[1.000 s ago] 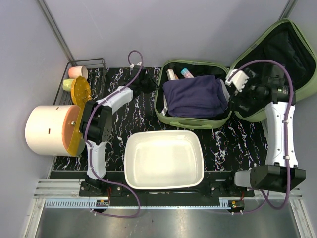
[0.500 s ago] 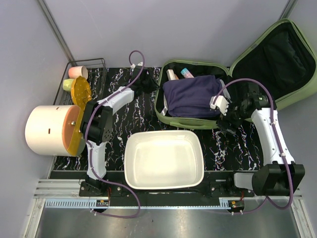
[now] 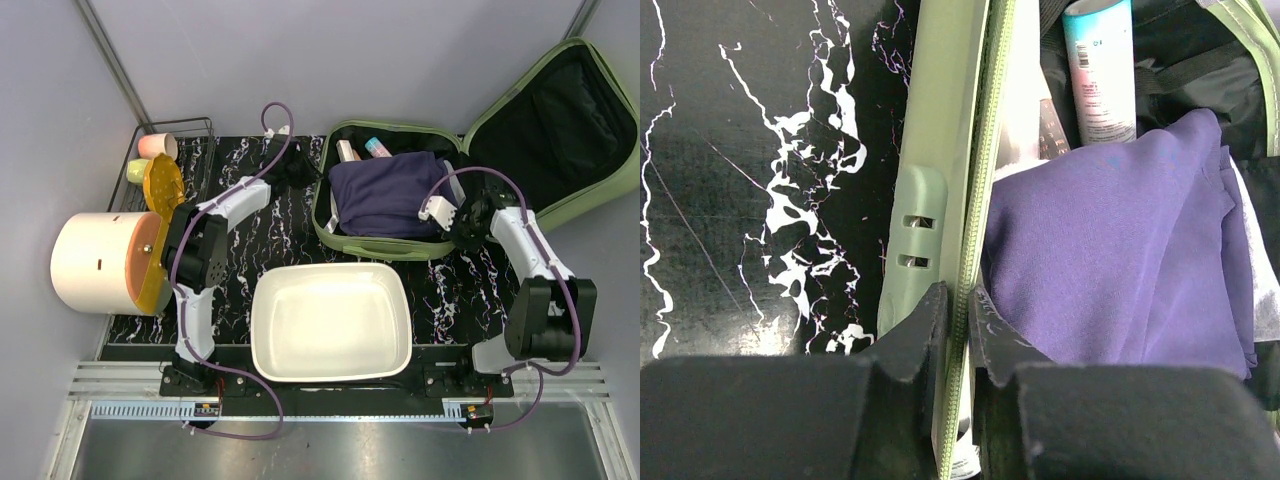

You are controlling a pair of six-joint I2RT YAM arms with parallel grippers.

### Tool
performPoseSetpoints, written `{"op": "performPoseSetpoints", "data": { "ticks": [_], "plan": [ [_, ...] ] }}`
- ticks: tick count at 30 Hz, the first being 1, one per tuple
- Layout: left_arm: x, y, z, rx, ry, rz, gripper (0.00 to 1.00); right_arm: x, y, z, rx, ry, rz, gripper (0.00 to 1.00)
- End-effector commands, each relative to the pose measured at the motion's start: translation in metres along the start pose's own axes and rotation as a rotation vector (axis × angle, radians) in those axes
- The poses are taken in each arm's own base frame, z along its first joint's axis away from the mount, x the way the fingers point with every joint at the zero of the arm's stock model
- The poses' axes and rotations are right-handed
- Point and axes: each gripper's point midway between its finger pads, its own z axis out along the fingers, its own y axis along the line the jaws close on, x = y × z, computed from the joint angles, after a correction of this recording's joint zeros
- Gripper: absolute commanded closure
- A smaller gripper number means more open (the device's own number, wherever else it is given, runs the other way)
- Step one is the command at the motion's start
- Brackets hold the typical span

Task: Open, take out, and arrange the luggage

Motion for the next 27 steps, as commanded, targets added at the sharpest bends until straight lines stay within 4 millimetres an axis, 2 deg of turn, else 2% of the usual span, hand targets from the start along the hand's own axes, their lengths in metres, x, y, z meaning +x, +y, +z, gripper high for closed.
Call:
{"op": "performPoseSetpoints", "data": {
  "ticks": [1,3,12,13,15,16,17,18,19,20,21,22,24,25,27],
  "plan": [
    [0.063,-0.003,-0.001,0.019,0.176,0.027,1.0,0.008,-0.068,-0.007,0.172,0.018,0.059,1.0],
    [0.067,-0.008,0.0,0.036,0.189,0.033,1.0,0.015,-0.083,-0.014,0.204,0.017,0.061,1.0],
    [0.066,-0.05,0.024,0.139,0.191,0.089,1.0,0.04,-0.116,-0.025,0.266,0.059,0.067,1.0],
    [0.068,-0.054,0.024,0.148,0.193,0.093,1.0,0.047,-0.118,-0.024,0.262,0.069,0.08,1.0],
    [0.073,-0.061,0.026,0.163,0.205,0.098,1.0,0.048,-0.123,-0.031,0.268,0.064,0.082,1.0],
    [0.073,-0.061,0.027,0.162,0.204,0.098,1.0,0.049,-0.115,-0.032,0.226,0.064,0.09,1.0],
    [0.074,-0.063,0.027,0.166,0.204,0.099,1.0,0.046,-0.111,-0.035,0.208,0.05,0.089,0.88],
    [0.076,-0.062,0.028,0.162,0.207,0.098,1.0,0.035,-0.11,-0.042,0.192,0.006,0.079,0.81],
    [0.077,-0.061,0.028,0.159,0.211,0.094,1.0,0.029,-0.091,-0.048,0.129,-0.015,0.083,0.72],
    [0.078,-0.059,0.029,0.155,0.212,0.092,1.0,0.022,-0.084,-0.054,0.103,-0.043,0.068,0.58],
    [0.079,-0.059,0.029,0.154,0.213,0.092,1.0,0.006,-0.08,-0.064,0.089,-0.103,0.055,0.33],
    [0.077,-0.059,0.028,0.154,0.211,0.091,1.0,-0.001,-0.066,-0.074,0.055,-0.122,0.058,0.24],
    [0.08,-0.058,0.029,0.154,0.215,0.086,1.0,-0.014,-0.053,-0.082,0.018,-0.163,0.032,0.12],
    [0.08,-0.058,0.029,0.156,0.216,0.082,1.0,-0.018,-0.04,-0.087,-0.01,-0.167,0.028,0.11],
    [0.082,-0.06,0.029,0.159,0.219,0.079,1.0,-0.026,-0.022,-0.082,-0.055,-0.184,0.002,0.09]
  ]
}}
